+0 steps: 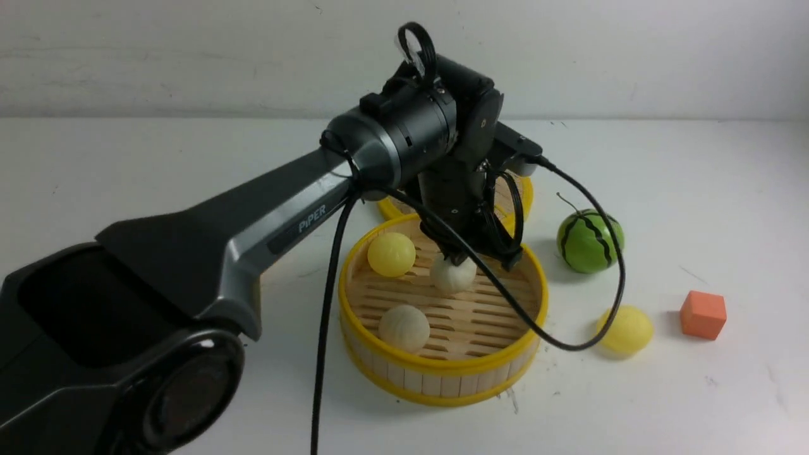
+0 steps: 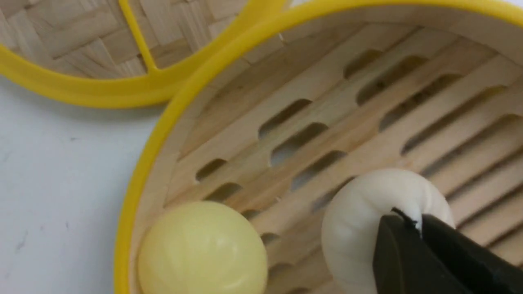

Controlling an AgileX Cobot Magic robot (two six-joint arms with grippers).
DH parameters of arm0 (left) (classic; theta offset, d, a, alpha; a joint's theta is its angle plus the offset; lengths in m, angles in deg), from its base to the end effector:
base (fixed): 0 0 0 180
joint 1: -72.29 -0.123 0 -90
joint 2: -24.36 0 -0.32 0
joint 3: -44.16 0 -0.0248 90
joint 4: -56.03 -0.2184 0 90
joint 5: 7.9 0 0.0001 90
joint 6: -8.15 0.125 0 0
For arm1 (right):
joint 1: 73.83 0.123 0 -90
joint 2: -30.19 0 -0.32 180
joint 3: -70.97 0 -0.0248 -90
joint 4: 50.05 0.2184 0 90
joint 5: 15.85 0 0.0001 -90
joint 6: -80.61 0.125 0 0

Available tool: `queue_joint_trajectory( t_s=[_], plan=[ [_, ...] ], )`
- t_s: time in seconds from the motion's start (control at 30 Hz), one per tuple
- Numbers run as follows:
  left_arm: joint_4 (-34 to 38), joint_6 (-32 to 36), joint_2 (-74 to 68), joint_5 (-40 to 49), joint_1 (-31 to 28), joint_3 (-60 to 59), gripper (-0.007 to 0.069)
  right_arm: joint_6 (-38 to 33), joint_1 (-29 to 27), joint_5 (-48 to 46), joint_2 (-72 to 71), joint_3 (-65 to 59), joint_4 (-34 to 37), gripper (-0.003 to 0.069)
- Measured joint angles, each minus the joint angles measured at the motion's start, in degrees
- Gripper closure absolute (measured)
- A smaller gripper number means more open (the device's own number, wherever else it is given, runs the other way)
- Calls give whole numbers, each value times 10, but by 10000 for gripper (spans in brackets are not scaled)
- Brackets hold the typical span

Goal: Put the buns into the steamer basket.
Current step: Use the left arm to put the steamed stuffed bun into the steamer, then use the right arm to grab a steamed stuffed bun

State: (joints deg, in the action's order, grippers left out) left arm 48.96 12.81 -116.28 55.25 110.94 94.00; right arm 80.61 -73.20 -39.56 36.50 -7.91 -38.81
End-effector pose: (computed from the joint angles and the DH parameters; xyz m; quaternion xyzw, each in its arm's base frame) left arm 0.4154 -0.3146 0.2362 0.3725 0.8984 -0.0085 0.2326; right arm 0.0155 0.0100 0.1616 0.0456 0.8100 0.0874 0.5781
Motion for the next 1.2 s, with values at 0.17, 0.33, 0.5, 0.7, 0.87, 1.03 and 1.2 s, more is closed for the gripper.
queue_joint_trajectory(
  t_s=[0.17, 0.33, 0.5, 0.7, 0.87, 1.03, 1.2],
  plan=[
    [-5, -5, -13, -31, -1, 0, 494, 0, 0, 0, 0, 0, 0, 419],
    [-5, -47, -9, -12, -1, 0, 266, 0, 0, 0, 0, 0, 0, 419],
    [6, -69, 44, 65, 0, -2, 202, 0, 0, 0, 0, 0, 0, 419],
    [49, -110, 225, 75, 1, -70, 517, 0, 0, 0, 0, 0, 0, 419],
    [54, -119, 438, 47, 1, -275, 638, 0, 0, 0, 0, 0, 0, 419],
    [71, -119, 619, -125, 1, -523, 638, 0, 0, 0, 0, 0, 0, 419],
    [102, -120, 864, -414, 1, -873, 638, 0, 0, 0, 0, 0, 0, 419]
  ],
)
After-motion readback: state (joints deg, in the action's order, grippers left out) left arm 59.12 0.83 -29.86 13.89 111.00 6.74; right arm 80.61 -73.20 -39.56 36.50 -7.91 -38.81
